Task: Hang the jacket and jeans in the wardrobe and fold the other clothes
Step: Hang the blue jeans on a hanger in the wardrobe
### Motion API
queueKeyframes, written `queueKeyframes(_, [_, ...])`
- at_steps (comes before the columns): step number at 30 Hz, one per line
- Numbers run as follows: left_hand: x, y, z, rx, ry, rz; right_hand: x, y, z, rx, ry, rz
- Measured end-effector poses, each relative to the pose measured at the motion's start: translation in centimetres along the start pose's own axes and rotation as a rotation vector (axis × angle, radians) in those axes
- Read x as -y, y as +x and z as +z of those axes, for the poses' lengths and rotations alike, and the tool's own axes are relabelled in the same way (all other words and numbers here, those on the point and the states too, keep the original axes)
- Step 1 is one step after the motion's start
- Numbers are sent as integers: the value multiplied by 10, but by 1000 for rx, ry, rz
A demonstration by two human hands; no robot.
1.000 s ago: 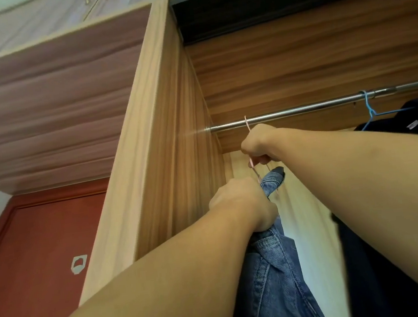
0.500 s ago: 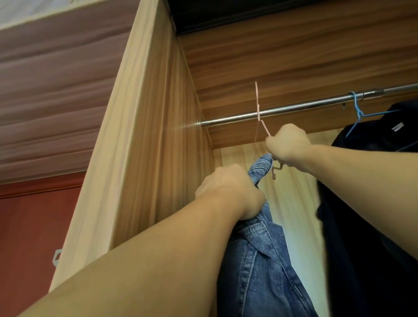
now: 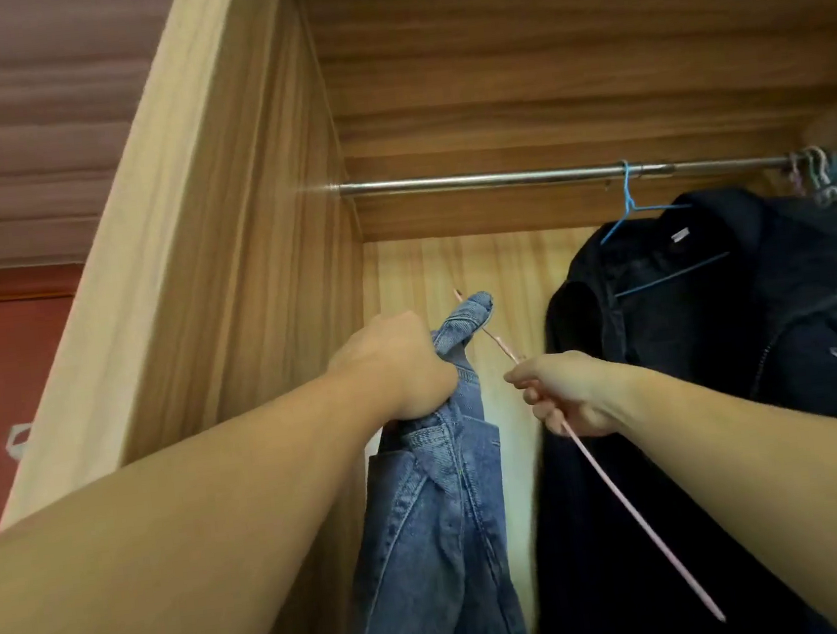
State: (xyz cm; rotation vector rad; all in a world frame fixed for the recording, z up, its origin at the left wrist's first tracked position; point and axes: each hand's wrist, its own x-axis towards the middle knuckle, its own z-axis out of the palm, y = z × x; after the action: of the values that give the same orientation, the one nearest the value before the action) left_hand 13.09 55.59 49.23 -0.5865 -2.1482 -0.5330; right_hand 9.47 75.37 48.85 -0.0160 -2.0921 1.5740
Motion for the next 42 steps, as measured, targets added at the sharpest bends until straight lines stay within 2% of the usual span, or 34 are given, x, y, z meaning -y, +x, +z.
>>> queueKeyframes(3, [-3, -20, 22, 79, -184, -24, -28, -26, -6, -24, 32, 39])
queueKeyframes(7, [-19, -60, 45, 147, -444, -102, -49, -92, -3, 125, 167, 75])
queueKeyframes(12, [-57, -116, 51, 262, -618, -122, -63, -173, -22, 180, 26, 34])
queueKeyframes(15, [-88, -161, 53, 401, -765, -95, -79, -210, -44, 158, 81, 70])
queueKeyframes(17, [-106, -192, 53, 489, -743, -128, -94, -236, -62, 153, 101, 120])
queueKeyframes(20, [-129, -239, 49, 571, -571, -154, -125, -275, -94, 101, 48, 162])
queueKeyframes(22, [-142, -268, 51, 521, -521, -197, -148, -300, -112, 88, 66, 189])
queueKeyframes(23, [-146, -281, 55, 461, -572, -246, -157, -311, -119, 94, 86, 207])
queueKeyframes(27, [-156, -328, 70, 222, -1033, -605, -177, -353, -132, 172, 236, 247])
queueKeyframes(30, [-154, -347, 70, 205, -1176, -735, -186, -373, -137, 180, 155, 187])
queueKeyframes(34, [-141, -358, 56, 224, -1200, -716, -202, -384, -142, 50, -117, 91])
queueKeyframes(36, [-127, -362, 48, 216, -1200, -702, -209, -390, -139, 44, -186, 97])
queueKeyframes(40, [-105, -374, 37, 209, -1156, -672, -214, -405, -127, 120, -204, 219])
queueKeyframes(42, [-102, -383, 36, 241, -1133, -647, -211, -410, -119, 104, -182, 213])
